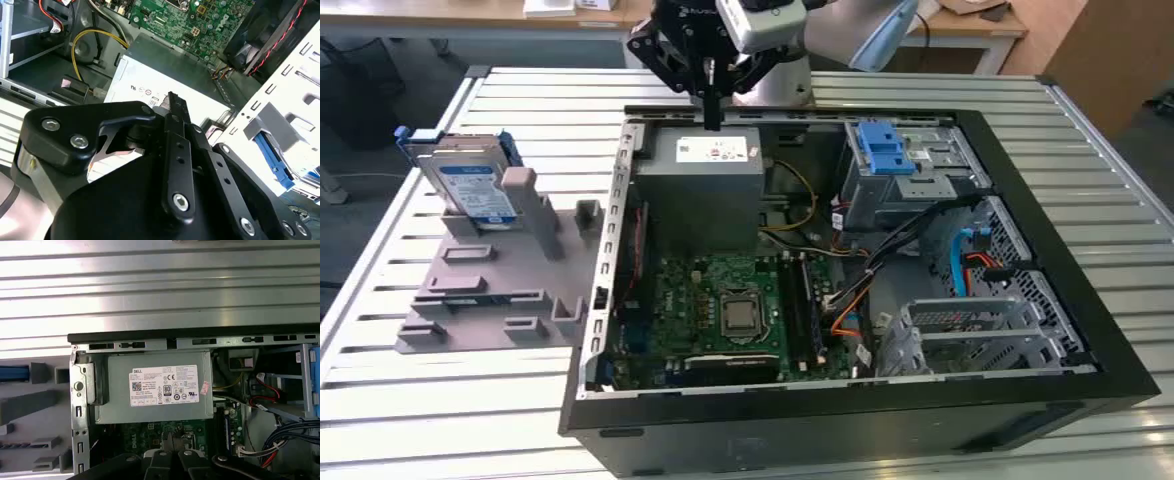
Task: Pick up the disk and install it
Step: 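Reach for the disk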
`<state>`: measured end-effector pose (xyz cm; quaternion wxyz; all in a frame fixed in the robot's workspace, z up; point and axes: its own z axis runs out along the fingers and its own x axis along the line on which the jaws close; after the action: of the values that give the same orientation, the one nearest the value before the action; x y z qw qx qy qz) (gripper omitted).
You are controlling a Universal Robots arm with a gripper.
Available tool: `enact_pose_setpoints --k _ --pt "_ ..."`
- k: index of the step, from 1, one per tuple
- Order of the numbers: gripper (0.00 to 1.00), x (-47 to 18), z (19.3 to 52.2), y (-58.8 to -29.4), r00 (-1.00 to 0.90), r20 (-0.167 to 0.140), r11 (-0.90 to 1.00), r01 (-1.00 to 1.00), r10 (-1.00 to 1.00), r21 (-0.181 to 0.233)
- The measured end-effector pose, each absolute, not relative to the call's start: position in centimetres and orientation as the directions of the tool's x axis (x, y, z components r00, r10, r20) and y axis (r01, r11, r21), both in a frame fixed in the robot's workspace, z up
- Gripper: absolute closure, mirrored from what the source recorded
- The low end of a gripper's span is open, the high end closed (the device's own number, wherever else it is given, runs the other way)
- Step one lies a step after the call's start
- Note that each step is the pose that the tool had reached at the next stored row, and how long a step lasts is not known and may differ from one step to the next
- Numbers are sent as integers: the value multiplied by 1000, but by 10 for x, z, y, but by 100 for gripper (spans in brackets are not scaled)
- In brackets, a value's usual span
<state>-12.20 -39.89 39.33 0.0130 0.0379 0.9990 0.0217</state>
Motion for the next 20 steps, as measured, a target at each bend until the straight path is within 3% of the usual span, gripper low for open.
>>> enact_pose_setpoints --k 20 --pt "89 -125 393 -399 -997 -24 996 75 76 44"
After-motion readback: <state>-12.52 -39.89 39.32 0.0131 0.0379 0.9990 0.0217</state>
